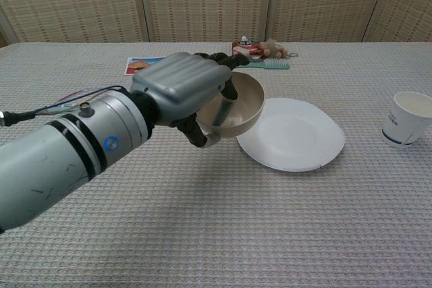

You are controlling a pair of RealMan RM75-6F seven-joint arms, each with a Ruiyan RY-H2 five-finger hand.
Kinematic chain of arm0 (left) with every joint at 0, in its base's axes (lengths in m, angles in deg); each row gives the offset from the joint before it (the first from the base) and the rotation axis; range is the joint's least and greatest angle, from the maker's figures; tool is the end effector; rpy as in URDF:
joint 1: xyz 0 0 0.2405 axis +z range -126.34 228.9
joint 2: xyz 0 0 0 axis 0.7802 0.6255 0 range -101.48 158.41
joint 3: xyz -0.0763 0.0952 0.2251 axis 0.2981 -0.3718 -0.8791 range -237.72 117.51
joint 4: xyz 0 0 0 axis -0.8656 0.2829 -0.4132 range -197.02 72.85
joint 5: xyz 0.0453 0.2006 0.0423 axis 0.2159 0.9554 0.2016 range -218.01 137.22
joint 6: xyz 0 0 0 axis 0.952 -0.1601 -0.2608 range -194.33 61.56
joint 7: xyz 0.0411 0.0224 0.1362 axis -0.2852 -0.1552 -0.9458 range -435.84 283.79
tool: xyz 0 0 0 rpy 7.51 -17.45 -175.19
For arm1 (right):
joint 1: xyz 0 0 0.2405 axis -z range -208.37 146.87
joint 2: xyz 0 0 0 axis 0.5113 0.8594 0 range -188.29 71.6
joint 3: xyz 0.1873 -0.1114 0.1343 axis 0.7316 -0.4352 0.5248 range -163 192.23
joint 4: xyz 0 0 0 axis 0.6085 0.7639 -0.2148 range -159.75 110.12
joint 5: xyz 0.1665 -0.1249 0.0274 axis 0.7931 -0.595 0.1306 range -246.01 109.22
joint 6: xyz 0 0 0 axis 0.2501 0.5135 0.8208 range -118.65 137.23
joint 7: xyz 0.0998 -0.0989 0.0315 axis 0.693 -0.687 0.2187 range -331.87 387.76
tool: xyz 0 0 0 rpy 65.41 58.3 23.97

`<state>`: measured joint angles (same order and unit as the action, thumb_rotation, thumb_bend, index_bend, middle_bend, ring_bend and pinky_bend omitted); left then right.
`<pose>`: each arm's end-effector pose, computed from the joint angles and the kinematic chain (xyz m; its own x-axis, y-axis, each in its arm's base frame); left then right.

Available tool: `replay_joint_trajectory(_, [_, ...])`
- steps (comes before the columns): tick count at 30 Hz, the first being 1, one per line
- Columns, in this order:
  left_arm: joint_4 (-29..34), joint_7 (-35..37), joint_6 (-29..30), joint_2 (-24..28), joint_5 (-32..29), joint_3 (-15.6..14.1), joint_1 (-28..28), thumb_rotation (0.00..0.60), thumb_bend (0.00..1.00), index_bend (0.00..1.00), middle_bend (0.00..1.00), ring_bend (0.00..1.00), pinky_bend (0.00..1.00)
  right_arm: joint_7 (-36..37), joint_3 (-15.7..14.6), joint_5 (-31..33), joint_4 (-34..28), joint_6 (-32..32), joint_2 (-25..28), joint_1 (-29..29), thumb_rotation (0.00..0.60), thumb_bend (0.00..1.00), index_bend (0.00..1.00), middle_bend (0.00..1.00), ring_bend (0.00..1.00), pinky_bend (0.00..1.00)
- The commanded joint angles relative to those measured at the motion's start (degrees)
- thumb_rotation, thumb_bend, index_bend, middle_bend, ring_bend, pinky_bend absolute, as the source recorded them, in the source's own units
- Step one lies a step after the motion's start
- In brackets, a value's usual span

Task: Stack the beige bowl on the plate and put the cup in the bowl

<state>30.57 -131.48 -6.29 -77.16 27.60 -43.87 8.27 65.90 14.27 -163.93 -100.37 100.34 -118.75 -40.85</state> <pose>-0.0269 0.2854 -0.0686 0.5910 -0.0012 0.8067 0.6594 -0.5754 -0.4839 -0.3267 -0.2024 0.2076 0.1141 -0.0309 0.9930 -0.9609 -0.2573 0.1024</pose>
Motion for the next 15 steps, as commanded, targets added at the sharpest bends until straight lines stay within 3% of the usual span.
replay_joint_trajectory(1, [-4.5, 1.3, -2.3, -2.8, -2.1, 1.7, -3.5, 0.600, 0.33, 0.67, 0.05, 0.00, 0.14, 1.4, 0.7, 1.9, 1.1, -0.8, 0.2, 0.3, 0.600, 0.21, 0.00, 0.00, 0.00, 0.00])
replay_joint_trajectory(15, [-12.6, 5.4, -8.7, -3.6, -6.2, 5.3, -13.0, 0.600, 0.34, 0.67, 0.05, 0.00, 0.14, 5.4, 1.6, 4.2, 3.6, -4.8, 0.1, -0.4, 0.600, 0.21, 0.00, 0.00, 0.00, 0.00])
